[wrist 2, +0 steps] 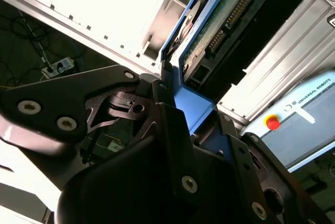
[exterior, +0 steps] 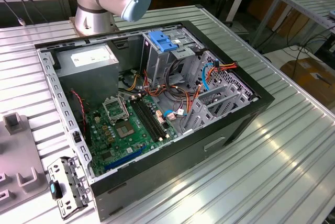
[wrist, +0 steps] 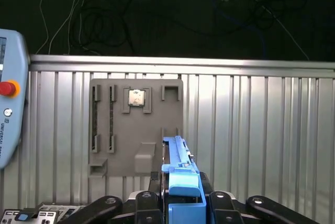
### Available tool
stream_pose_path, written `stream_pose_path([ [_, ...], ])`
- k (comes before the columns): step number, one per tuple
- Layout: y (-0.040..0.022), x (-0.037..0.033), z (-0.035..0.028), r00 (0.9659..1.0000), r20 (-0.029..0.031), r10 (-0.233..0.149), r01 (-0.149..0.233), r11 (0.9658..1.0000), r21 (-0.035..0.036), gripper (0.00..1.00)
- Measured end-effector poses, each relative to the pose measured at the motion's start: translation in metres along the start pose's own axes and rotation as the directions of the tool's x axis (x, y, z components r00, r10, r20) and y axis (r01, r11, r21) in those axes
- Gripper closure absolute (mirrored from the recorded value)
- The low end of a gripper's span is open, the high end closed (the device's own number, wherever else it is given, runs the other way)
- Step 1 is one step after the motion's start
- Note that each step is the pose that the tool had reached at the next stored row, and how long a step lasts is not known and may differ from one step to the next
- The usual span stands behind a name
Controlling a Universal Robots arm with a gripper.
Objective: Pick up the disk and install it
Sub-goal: 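Pick up the disk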
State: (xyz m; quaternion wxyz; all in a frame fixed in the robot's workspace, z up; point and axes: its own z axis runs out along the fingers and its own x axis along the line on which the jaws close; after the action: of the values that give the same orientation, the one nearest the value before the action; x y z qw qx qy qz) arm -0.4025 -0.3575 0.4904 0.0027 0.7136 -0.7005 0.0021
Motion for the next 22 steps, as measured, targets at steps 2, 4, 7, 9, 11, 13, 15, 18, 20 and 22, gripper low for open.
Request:
stream_pose_path([
  [2, -0.0008, 0.0014, 0.0, 1.0, 0.0, 0.0, 0.0, 1.0, -0.0003, 0.63],
  [4, -0.0009, 0.0042, 0.0, 1.0, 0.0, 0.001, -0.001, 1.0, -0.0004, 0.63],
  [7, -0.0008, 0.0108, 0.0001, 1.0, 0.0, 0.002, -0.002, 1.0, -0.0003, 0.63],
  [9, -0.0024, 0.013, 0.0002, 1.0, 0.0001, 0.003, -0.003, 1.0, -0.0003, 0.63],
  [11, -0.0055, 0.0134, 0.0001, 1.0, 0.0, 0.003, -0.003, 1.0, -0.001, 0.63],
  [13, -0.0097, 0.0136, 0.0001, 1.0, 0.0, 0.003, -0.003, 1.0, -0.0015, 0.63],
  [15, -0.0138, 0.0137, 0.0001, 1.0, 0.0, 0.003, -0.003, 1.0, -0.0018, 0.63],
  [18, -0.0186, 0.0139, 0.0002, 1.0, 0.0, 0.003, -0.003, 1.0, -0.0021, 0.63],
  [20, -0.0219, 0.014, 0.0001, 1.0, 0.0, 0.003, -0.003, 1.0, -0.0023, 0.63],
  [22, -0.0256, 0.0141, 0.0002, 1.0, 0.0, 0.003, -0.003, 1.0, -0.0026, 0.63],
])
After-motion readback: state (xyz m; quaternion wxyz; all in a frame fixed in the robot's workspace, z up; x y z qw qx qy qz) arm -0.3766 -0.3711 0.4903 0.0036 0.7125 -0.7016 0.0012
